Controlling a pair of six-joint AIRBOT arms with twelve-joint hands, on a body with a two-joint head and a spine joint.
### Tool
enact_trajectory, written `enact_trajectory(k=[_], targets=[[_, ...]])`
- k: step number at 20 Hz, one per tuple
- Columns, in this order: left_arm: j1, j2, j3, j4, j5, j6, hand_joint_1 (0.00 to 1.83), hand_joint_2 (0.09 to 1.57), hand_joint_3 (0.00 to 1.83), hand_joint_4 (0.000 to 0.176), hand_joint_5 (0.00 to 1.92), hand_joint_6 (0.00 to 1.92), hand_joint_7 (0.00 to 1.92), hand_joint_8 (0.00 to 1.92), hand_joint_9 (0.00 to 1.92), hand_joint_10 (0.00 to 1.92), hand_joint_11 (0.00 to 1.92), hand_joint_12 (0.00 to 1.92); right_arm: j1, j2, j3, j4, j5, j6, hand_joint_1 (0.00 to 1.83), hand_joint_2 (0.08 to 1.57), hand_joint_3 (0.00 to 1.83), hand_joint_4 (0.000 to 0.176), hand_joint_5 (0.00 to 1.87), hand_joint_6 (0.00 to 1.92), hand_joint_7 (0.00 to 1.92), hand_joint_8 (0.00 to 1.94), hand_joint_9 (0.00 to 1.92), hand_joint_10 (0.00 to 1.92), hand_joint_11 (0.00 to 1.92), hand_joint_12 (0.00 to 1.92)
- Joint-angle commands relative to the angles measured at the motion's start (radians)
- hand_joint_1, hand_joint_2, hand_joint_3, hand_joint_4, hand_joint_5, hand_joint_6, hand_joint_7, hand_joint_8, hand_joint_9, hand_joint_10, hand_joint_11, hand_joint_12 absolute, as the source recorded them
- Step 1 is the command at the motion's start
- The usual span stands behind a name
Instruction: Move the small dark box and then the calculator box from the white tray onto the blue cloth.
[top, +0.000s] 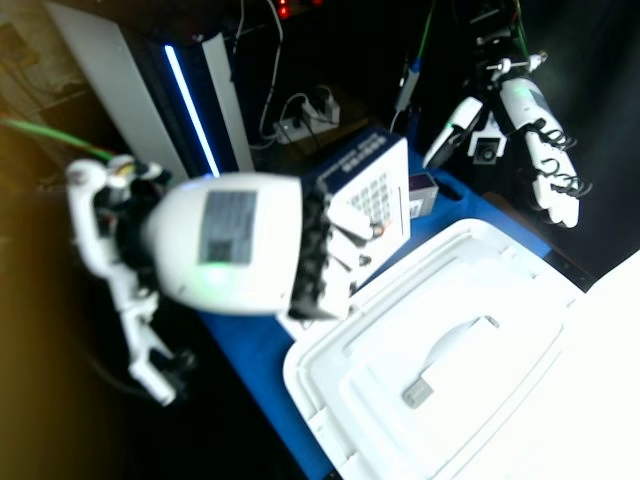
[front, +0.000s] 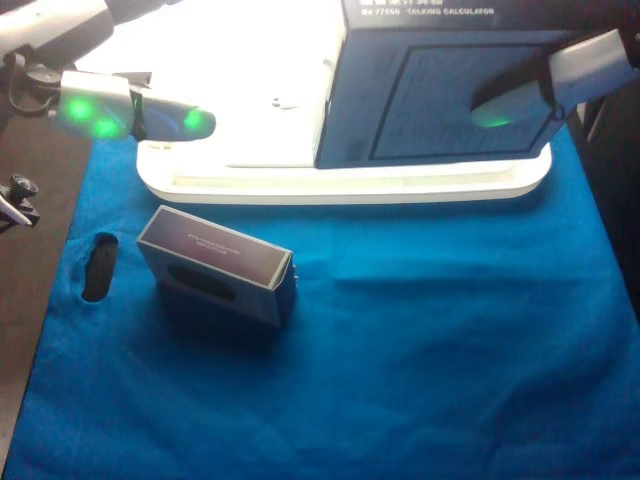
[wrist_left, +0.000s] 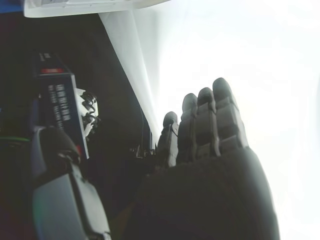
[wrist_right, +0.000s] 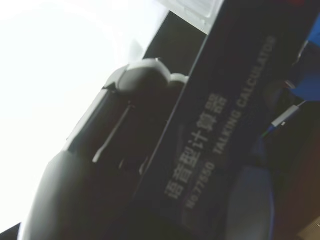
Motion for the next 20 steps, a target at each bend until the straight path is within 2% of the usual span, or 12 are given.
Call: enact_trajectory(k=[1,3,4,5,7,8,12,13,15,16,19,20], targets=[[-0.006,0.001,0.005,-0.038,-0.111,-0.001,0.53,0.86,0.00,0.156,0.00,0.00,0.07,0.00,0.05,0.00,0.00,0.22,0.017,0.003,-0.008,0.043,0.079,0.003,1.13,1.18,0.00,0.000,0.86,1.16,1.18,0.80,1.15,1.33,1.07,1.66],[-0.006,0.001,0.005,-0.039,-0.112,-0.001,0.55,0.86,0.00,0.166,0.00,0.00,0.06,0.00,0.05,0.00,0.00,0.19,0.008,0.003,-0.027,0.021,0.079,0.003,1.12,1.19,0.00,0.000,0.85,1.18,1.14,0.99,1.13,1.46,1.06,1.76],[-0.006,0.001,0.005,-0.039,-0.112,-0.001,0.55,0.86,0.00,0.166,0.00,0.00,0.06,0.00,0.05,0.00,0.00,0.19,0.004,0.003,-0.035,0.010,0.079,0.003,1.12,1.19,0.00,0.000,0.85,1.18,1.14,0.99,1.13,1.46,1.06,1.76],[-0.006,0.001,0.005,-0.040,-0.112,0.000,0.55,0.85,0.00,0.175,0.00,0.00,0.07,0.00,0.05,0.00,0.00,0.19,-0.013,0.001,-0.045,-0.003,0.079,0.003,1.13,1.17,0.00,0.000,0.87,1.14,1.15,1.04,1.16,1.51,1.09,1.82],[-0.006,0.000,0.005,-0.041,-0.112,0.001,0.53,0.87,0.00,0.176,0.00,0.00,0.06,0.00,0.03,0.00,0.00,0.15,-0.028,-0.006,-0.050,-0.015,0.078,0.003,1.12,1.19,0.00,0.000,0.85,1.17,1.14,1.24,1.21,1.68,1.18,1.92],[-0.005,0.000,0.005,-0.042,-0.114,0.001,0.53,0.88,0.00,0.176,0.00,0.00,0.06,0.00,0.03,0.00,0.00,0.14,-0.041,-0.010,-0.052,-0.018,0.078,0.003,1.13,1.18,0.00,0.000,0.85,1.17,1.14,1.24,1.21,1.68,1.16,1.92],[-0.004,0.002,0.005,-0.047,-0.121,0.003,0.58,0.85,0.00,0.176,0.00,0.00,0.09,0.01,0.06,0.01,0.04,0.16,-0.088,-0.013,-0.058,-0.021,0.075,0.003,1.13,1.16,0.00,0.000,0.89,1.11,1.19,0.99,1.21,1.51,1.09,1.87],[-0.003,0.002,0.004,-0.049,-0.123,0.003,0.65,0.89,0.00,0.157,0.00,0.00,0.12,0.00,0.11,0.01,0.00,0.40,-0.099,-0.014,-0.059,-0.021,0.074,0.003,1.13,1.17,0.00,0.000,0.88,1.12,1.16,0.96,1.16,1.47,1.04,1.82],[0.007,0.003,0.002,-0.064,-0.142,0.003,0.64,0.91,0.01,0.169,0.00,0.00,0.12,0.00,0.10,0.00,0.00,0.39,-0.110,-0.014,-0.059,-0.021,0.071,0.003,1.14,1.16,0.00,0.000,0.89,1.11,1.15,0.98,1.15,1.45,1.04,1.78],[0.019,0.008,-0.004,-0.084,-0.163,0.004,0.63,0.93,0.01,0.161,0.00,0.00,0.11,0.00,0.09,0.00,0.00,0.40,-0.113,-0.014,-0.058,-0.024,0.068,0.003,1.14,1.16,0.00,0.000,0.90,1.09,1.14,0.93,1.12,1.42,0.99,1.79],[0.041,0.031,-0.024,-0.119,-0.199,0.024,0.58,0.92,0.00,0.160,0.00,0.00,0.09,0.00,0.07,0.00,0.00,0.34,-0.118,-0.019,-0.057,-0.039,0.051,0.003,1.14,1.15,0.00,0.000,0.91,1.08,1.17,0.88,1.14,1.37,0.99,1.75],[0.044,0.035,-0.027,-0.122,-0.203,0.026,0.57,0.92,0.00,0.172,0.00,0.00,0.10,0.00,0.08,0.00,0.00,0.34,-0.123,-0.023,-0.053,-0.041,0.045,0.003,1.13,1.18,0.00,0.000,0.86,1.16,1.11,0.87,1.07,1.43,0.91,1.79]])
